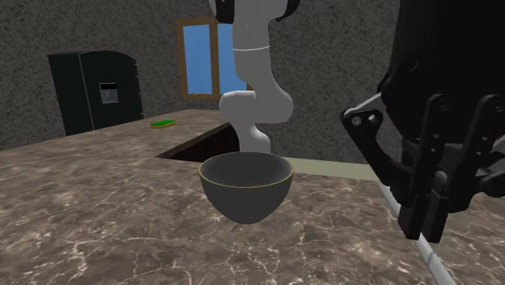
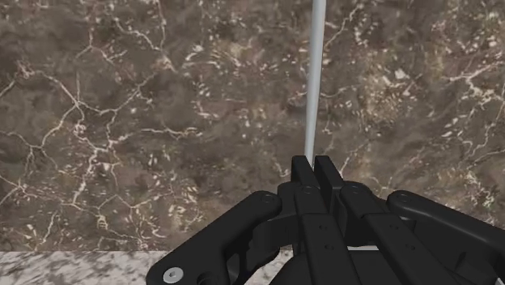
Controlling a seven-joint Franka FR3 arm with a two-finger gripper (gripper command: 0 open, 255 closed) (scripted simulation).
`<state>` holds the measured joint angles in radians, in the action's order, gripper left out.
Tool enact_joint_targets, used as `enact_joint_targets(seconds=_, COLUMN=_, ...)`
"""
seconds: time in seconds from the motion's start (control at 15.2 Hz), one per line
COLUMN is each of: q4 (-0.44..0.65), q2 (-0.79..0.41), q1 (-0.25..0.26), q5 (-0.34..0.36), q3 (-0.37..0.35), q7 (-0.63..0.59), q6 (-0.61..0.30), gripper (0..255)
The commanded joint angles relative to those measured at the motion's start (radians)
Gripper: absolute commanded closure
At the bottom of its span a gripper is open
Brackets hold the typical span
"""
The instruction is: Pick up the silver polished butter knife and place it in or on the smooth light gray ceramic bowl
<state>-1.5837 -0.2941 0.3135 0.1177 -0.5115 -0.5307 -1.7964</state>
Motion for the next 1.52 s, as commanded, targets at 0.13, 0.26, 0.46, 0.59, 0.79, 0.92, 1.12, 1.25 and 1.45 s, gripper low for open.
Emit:
enact_joint_targets(seconds=0.13, q4=0.048, q2=0.003, q1=0.003, q5=-0.002, q3=-0.002, q7=0.0, q6=0.051, gripper=255)
enact_joint_targets(seconds=0.26, q4=0.075, q2=0.003, q1=0.005, q5=-0.003, q3=-0.003, q7=0.001, q6=0.078, gripper=255)
enact_joint_targets(seconds=0.46, q4=0.118, q2=0.001, q1=0.009, q5=-0.002, q3=-0.004, q7=0.001, q6=0.119, gripper=255)
enact_joint_targets(seconds=0.59, q4=0.062, q2=0.051, q1=-0.012, q5=-0.025, q3=-0.005, q7=0.018, q6=0.107, gripper=255)
enact_joint_targets(seconds=0.79, q4=-0.101, q2=0.194, q1=-0.066, q5=-0.094, q3=0.002, q7=0.078, q6=0.07, gripper=255)
enact_joint_targets(seconds=0.92, q4=-0.196, q2=0.285, q1=-0.091, q5=-0.137, q3=0.015, q7=0.123, q6=0.055, gripper=255)
enact_joint_targets(seconds=1.12, q4=-0.324, q2=0.417, q1=-0.114, q5=-0.195, q3=0.045, q7=0.192, q6=0.047, gripper=255)
enact_joint_targets(seconds=1.25, q4=-0.401, q2=0.501, q1=-0.122, q5=-0.226, q3=0.07, q7=0.238, q6=0.049, gripper=255)
enact_joint_targets(seconds=1.45, q4=-0.507, q2=0.621, q1=-0.126, q5=-0.261, q3=0.113, q7=0.302, q6=0.061, gripper=255)
